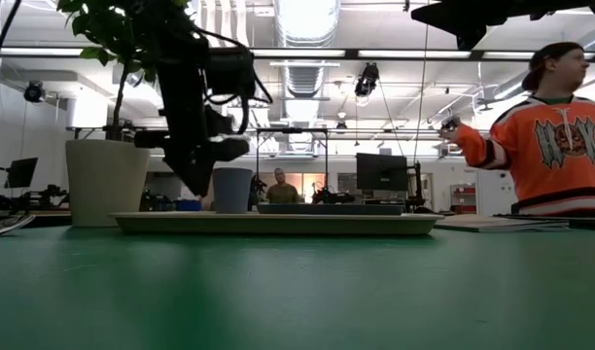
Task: Pick and place plate/cup/fork/spoon on tray
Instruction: Put the orange fork on the white food tray, then put the orange spoon on the white food tray beside the orange fork
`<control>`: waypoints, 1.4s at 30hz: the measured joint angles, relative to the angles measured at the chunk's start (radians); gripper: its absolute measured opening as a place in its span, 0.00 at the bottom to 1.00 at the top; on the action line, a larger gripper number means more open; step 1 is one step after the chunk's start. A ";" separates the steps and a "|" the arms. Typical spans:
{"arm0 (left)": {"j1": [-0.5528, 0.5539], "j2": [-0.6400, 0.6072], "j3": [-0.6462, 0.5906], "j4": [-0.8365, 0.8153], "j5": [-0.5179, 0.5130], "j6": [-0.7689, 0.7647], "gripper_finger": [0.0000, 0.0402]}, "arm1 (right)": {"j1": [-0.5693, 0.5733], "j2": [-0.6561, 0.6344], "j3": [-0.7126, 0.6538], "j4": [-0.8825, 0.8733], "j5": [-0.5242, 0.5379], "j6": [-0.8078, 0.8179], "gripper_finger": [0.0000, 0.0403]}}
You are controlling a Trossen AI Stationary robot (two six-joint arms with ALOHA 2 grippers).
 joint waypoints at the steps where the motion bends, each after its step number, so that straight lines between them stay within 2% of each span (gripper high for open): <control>1: 0.000 0.010 -0.002 0.001 0.000 0.007 0.09 | 0.000 0.000 0.000 0.000 0.000 0.000 0.53; 5: 0.000 0.037 -0.031 0.015 0.000 -0.005 0.01 | 0.000 0.000 0.001 -0.010 0.000 0.001 0.53; 22: 0.001 0.040 -0.195 0.215 -0.028 -0.053 0.02 | 0.000 -0.001 0.001 -0.016 0.000 -0.008 0.53; 26: 0.001 0.039 -0.198 0.226 -0.049 -0.077 0.02 | 0.000 -0.001 0.001 -0.016 0.000 -0.008 0.53; 35: 0.005 0.040 -0.207 0.239 -0.177 -0.122 0.02 | 0.000 -0.001 0.001 -0.018 0.001 -0.015 0.53; 42: -0.005 0.030 -0.196 0.235 -0.179 -0.124 0.02 | 0.000 -0.001 0.001 -0.022 0.000 -0.016 0.53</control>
